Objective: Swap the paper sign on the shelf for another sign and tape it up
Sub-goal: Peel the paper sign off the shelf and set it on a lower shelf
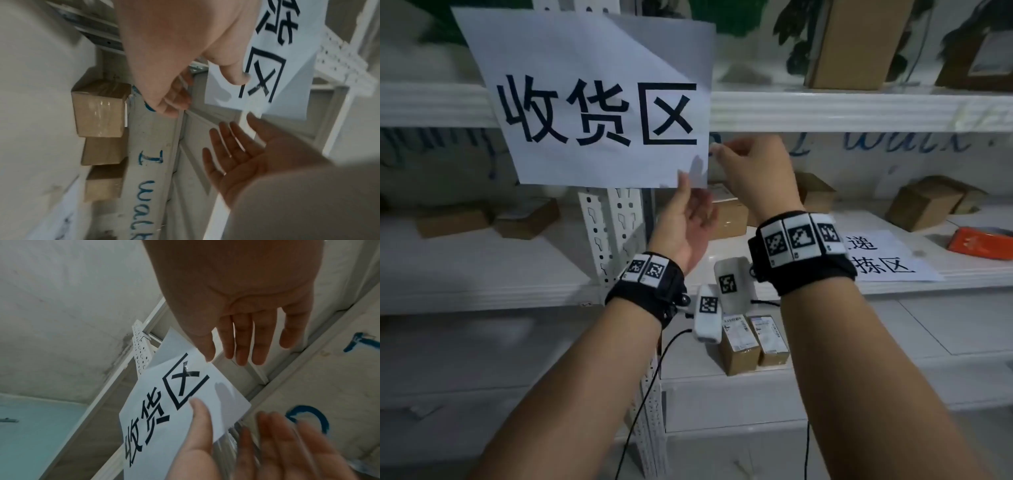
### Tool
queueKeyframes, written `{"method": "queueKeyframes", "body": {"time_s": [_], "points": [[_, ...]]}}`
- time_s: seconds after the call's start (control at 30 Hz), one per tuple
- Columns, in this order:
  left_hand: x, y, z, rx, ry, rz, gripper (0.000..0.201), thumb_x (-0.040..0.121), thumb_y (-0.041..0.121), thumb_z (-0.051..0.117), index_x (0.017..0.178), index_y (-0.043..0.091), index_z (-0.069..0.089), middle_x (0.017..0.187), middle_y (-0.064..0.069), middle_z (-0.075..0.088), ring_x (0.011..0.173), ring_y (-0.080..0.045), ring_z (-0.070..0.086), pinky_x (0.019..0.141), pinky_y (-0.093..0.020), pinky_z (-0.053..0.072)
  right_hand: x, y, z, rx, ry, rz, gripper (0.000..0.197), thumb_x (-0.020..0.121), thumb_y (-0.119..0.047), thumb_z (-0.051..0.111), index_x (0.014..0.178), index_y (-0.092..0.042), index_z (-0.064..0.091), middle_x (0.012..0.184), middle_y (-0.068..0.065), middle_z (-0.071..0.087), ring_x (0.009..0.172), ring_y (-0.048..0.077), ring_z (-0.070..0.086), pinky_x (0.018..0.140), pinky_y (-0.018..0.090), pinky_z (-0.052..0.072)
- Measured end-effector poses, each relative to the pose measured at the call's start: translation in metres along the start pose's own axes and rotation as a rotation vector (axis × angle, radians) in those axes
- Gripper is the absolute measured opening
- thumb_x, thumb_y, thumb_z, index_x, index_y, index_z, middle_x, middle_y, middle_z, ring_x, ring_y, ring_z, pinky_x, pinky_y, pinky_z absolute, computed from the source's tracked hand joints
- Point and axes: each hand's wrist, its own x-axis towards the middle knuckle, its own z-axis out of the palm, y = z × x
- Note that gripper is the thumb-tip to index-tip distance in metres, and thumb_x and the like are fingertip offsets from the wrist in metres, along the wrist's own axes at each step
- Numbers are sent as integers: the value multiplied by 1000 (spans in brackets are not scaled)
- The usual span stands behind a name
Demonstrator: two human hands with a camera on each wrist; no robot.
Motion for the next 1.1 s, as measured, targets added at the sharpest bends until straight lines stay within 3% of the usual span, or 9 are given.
{"method": "queueKeyframes", "body": {"time_s": [0.07,0.23,0.37,0.43,0.5,0.57,0.67,0.77,1.1], "points": [[8,8,0,-157,18,65,36,98,41,74,112,8,72,104,-9,76,107,-24,69,118,-41,48,5,-3,-3,5,7,-1,29,104,-38,71,96,-15,85,79,-2,79,71,10,73,66,26,56],[0,35,11,-157,31,107,22,105,22,68,121,7,70,116,-14,80,110,-26,74,119,-42,50,13,2,8,11,-52,9,31,103,-44,71,107,-16,84,90,-2,81,82,9,74,75,30,57],[-1,43,8,-104,41,152,45,102,10,71,145,8,60,136,-16,73,127,-28,71,116,-43,53,12,1,8,169,-61,67,37,104,-46,71,106,-11,84,95,11,84,77,23,79,77,43,68],[-2,44,8,-99,54,155,42,101,7,71,142,8,61,132,-16,75,120,-27,73,112,-42,55,13,4,9,329,-56,130,39,104,-42,73,104,-4,83,96,16,84,72,29,78,63,43,67],[-4,44,9,-96,49,147,33,101,7,72,133,9,65,122,-13,79,110,-25,76,106,-40,58,15,8,11,526,-54,221,41,104,-37,75,106,3,81,91,15,82,57,16,67,48,31,51],[-4,44,9,-102,39,145,25,101,8,72,125,9,67,110,-12,82,104,-24,77,101,-38,60,15,8,11,701,-48,309,38,104,-32,75,110,6,79,93,17,82,55,13,67,53,26,49],[-6,43,11,-101,44,151,21,101,7,72,121,9,68,104,-12,82,102,-23,77,100,-37,61,15,3,8,822,-44,388,18,103,-26,78,95,-10,79,95,9,85,90,24,84,77,34,57],[-6,42,12,-106,48,153,22,101,7,72,122,9,67,102,-11,83,101,-23,77,97,-37,62,15,1,8,839,-31,385,15,103,-21,77,92,-12,77,89,5,82,86,18,78,84,34,58],[-7,39,10,-100,60,160,20,101,6,72,119,14,68,99,-9,83,97,-22,78,96,-37,61,14,-2,6,770,23,162,28,104,-8,70,77,-15,66,77,4,70,82,21,67,77,28,57]]}}
